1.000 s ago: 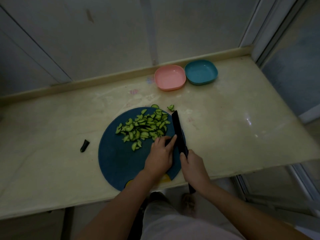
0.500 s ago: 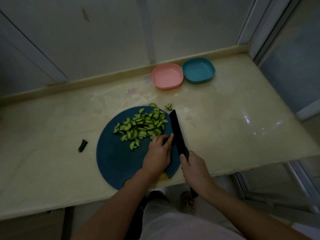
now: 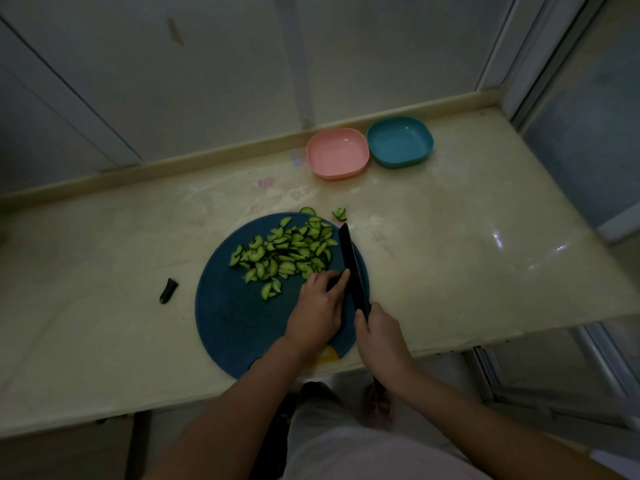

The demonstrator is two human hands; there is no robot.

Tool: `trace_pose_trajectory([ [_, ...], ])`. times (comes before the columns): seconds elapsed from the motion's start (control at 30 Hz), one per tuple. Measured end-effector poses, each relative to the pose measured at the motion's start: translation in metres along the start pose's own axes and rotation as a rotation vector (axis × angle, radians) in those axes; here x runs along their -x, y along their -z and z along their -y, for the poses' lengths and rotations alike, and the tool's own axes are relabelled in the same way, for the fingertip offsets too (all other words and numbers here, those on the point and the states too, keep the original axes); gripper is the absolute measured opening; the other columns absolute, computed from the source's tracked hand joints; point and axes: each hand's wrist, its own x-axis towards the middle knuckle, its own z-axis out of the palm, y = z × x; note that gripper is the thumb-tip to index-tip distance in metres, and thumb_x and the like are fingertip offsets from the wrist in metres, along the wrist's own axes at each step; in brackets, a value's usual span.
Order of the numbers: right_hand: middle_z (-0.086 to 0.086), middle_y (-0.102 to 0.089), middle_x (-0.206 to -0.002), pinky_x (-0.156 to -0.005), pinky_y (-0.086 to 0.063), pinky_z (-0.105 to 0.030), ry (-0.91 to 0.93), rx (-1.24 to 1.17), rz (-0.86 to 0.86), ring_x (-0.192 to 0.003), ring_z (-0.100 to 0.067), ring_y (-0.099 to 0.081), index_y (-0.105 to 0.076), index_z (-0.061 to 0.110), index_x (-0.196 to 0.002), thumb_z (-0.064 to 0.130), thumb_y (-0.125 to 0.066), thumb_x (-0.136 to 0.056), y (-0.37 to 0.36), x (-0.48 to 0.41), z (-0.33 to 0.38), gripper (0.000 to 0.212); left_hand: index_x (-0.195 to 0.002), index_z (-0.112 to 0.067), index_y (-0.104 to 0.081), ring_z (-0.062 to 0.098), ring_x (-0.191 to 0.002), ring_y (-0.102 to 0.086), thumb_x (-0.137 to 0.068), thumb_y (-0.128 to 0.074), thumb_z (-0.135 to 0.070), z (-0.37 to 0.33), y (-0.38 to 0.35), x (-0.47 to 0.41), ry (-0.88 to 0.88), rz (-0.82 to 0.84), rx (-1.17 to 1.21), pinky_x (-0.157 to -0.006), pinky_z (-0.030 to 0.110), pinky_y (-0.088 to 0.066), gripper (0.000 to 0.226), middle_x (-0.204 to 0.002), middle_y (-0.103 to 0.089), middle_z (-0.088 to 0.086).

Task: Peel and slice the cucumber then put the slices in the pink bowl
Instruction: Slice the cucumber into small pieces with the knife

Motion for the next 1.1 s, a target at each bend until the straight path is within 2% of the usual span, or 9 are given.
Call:
trace_pose_trajectory([
  [0.1,0.003,-0.048,-0.07,-0.042,-0.032,-0.015,-0.007,-0.014,-0.017,-0.057,-0.005,-0.044,-0.045,0.012,-0.085,0.025,-0.034,-0.101,-0.002,-0.003,0.003,0.024,-0.131,-0.007,-0.051,0.026,-0.099,-0.046,-0.087,-0.036,-0.019,0.0,0.001,0.001,0.005,-0.014,0.03,-0.08,0.042,-0.05,0.049,-0.11,-0.058,0.014],
  [0.27,0.001,-0.047,-0.067,-0.044,-0.036,-0.015,-0.002,-0.024,-0.038,-0.054,-0.007,-0.043,-0.038,0.019,-0.07,0.024,-0.036,-0.1,0.006,0.001,0.001,0.031,-0.13,-0.006,-0.052,0.026,-0.096,-0.047,-0.089,-0.036,-0.02,-0.001,0.001,0.0,0.017,-0.027,0.023,-0.078,0.041,-0.051,0.046,-0.108,-0.059,0.013],
  [0.37,0.002,-0.046,-0.065,-0.045,-0.036,-0.013,0.019,-0.023,-0.051,-0.054,-0.005,-0.041,-0.036,0.021,-0.068,0.023,-0.037,-0.1,0.011,0.004,0.002,0.033,-0.129,-0.005,-0.053,0.027,-0.096,-0.048,-0.091,-0.036,-0.023,-0.001,0.001,0.0,0.028,-0.018,0.024,-0.077,0.043,-0.051,0.045,-0.108,-0.059,0.013],
  [0.5,0.003,-0.046,-0.065,-0.045,-0.035,-0.011,0.042,-0.033,-0.04,-0.055,-0.005,-0.042,-0.036,0.022,-0.068,0.023,-0.037,-0.1,0.015,0.007,0.006,0.032,-0.127,-0.003,-0.054,0.03,-0.094,-0.053,-0.092,-0.037,-0.023,-0.001,0.0,0.001,0.03,-0.014,0.025,-0.077,0.043,-0.051,0.044,-0.107,-0.06,0.014],
  [0.7,0.002,-0.046,-0.066,-0.045,-0.036,-0.012,0.033,-0.043,-0.01,-0.055,-0.005,-0.042,-0.037,0.021,-0.068,0.023,-0.036,-0.1,0.015,0.011,0.003,0.032,-0.126,-0.003,-0.056,0.024,-0.094,-0.047,-0.092,-0.039,-0.022,0.0,-0.002,0.001,0.019,-0.045,0.032,-0.077,0.039,-0.05,0.043,-0.105,-0.061,0.013],
  [1.1,0.001,-0.047,-0.067,-0.044,-0.031,-0.016,0.02,-0.025,0.007,-0.056,-0.006,-0.042,-0.037,0.02,-0.069,0.024,-0.035,-0.1,0.007,0.009,0.001,0.032,-0.123,-0.001,-0.058,0.027,-0.09,-0.051,-0.091,-0.038,-0.021,0.0,0.0,0.0,0.015,-0.051,0.046,-0.076,0.038,-0.051,0.043,-0.102,-0.063,0.014],
])
